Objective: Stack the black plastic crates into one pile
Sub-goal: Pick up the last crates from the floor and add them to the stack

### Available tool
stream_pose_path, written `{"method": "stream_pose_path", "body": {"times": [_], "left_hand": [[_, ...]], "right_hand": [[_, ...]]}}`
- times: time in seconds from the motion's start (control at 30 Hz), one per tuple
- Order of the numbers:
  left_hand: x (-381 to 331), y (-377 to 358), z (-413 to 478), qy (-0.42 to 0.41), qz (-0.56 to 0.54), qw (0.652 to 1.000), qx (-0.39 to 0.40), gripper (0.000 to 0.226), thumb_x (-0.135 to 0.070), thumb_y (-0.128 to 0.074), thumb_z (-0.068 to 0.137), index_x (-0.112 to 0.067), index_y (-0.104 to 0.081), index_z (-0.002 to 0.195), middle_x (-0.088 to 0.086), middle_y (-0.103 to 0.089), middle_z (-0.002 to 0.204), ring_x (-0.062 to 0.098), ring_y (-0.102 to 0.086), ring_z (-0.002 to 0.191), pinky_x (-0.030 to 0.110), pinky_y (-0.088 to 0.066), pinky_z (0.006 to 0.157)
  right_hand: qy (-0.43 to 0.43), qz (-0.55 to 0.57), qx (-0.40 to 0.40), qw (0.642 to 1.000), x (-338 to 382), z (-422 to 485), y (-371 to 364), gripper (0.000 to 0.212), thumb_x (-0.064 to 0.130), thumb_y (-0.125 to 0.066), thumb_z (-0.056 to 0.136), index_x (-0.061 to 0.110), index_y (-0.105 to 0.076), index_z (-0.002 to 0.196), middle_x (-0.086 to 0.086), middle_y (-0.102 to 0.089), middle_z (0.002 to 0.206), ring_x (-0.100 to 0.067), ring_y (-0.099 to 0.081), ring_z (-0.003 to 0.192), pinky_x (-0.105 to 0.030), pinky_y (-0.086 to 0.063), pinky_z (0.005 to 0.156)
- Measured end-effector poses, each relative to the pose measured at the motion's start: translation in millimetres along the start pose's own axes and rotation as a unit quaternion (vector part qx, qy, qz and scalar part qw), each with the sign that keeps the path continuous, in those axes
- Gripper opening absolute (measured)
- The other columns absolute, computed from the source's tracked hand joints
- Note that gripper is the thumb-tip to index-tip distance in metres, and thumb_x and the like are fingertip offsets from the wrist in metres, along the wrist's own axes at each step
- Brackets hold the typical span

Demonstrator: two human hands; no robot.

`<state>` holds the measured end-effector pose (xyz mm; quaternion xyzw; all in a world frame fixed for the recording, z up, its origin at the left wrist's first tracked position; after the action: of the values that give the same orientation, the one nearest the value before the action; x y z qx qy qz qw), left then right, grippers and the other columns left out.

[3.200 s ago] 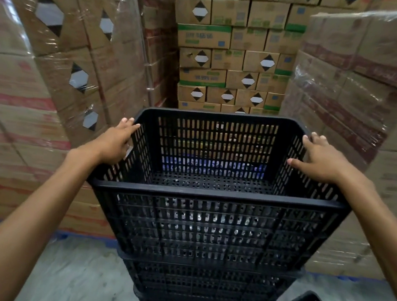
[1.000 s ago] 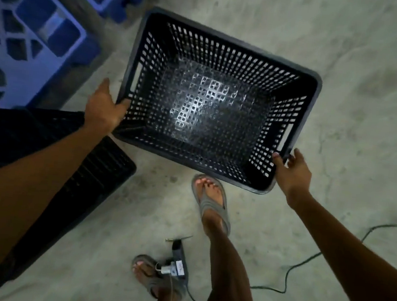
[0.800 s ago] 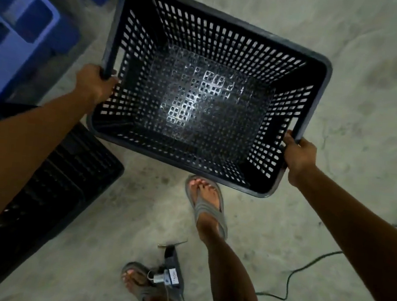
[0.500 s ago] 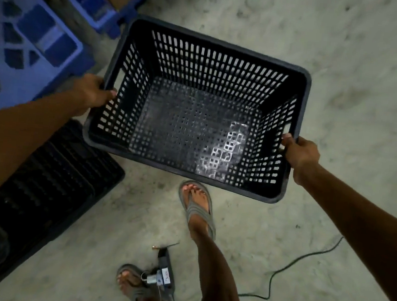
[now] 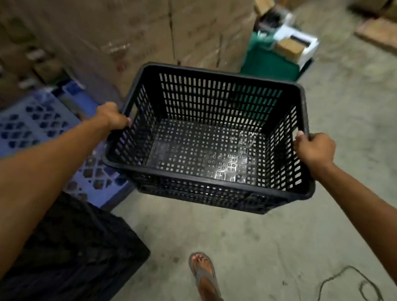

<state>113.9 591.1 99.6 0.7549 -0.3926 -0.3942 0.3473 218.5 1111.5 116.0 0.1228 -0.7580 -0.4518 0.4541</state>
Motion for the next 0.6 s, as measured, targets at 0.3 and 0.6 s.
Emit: {"method": "stream_pose_path", "body": {"times": [0.3,0.6], "left_hand": [[-62,327,-254,-0.110,-0.110,0.958,-0.239,0.057,-0.027,-0.081,0.074,0.005,-0.063,0.117,0.025,-0.064,0.121,0.039,-0.060,0.113,0.042,-0.053,0.091],[44,535,-494,-0.099,-0.171,0.850,-0.488,0.053,-0.031,-0.076,0.078,0.006,-0.062,0.114,0.026,-0.063,0.109,0.041,-0.062,0.107,0.042,-0.052,0.084]], "right_hand": [[0.134,0.106,-0.199,0.965,189,-148,291,0.049,0.034,-0.049,0.097,-0.009,-0.068,0.109,-0.034,-0.066,0.111,-0.046,-0.060,0.108,-0.045,-0.047,0.091],[0.284,0.229,-0.227,0.903,349,-305,386,0.046,0.035,-0.049,0.097,-0.006,-0.070,0.105,-0.029,-0.067,0.112,-0.040,-0.059,0.111,-0.038,-0.043,0.085]]}}
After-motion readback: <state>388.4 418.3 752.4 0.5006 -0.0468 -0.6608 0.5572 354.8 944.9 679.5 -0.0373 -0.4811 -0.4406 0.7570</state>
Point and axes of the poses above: each hand's wrist, its own z-axis towards the middle knuckle, its own y-axis out of the back of the hand, x = y × z, the point moved 8 cm from there along z, towards the middle knuckle
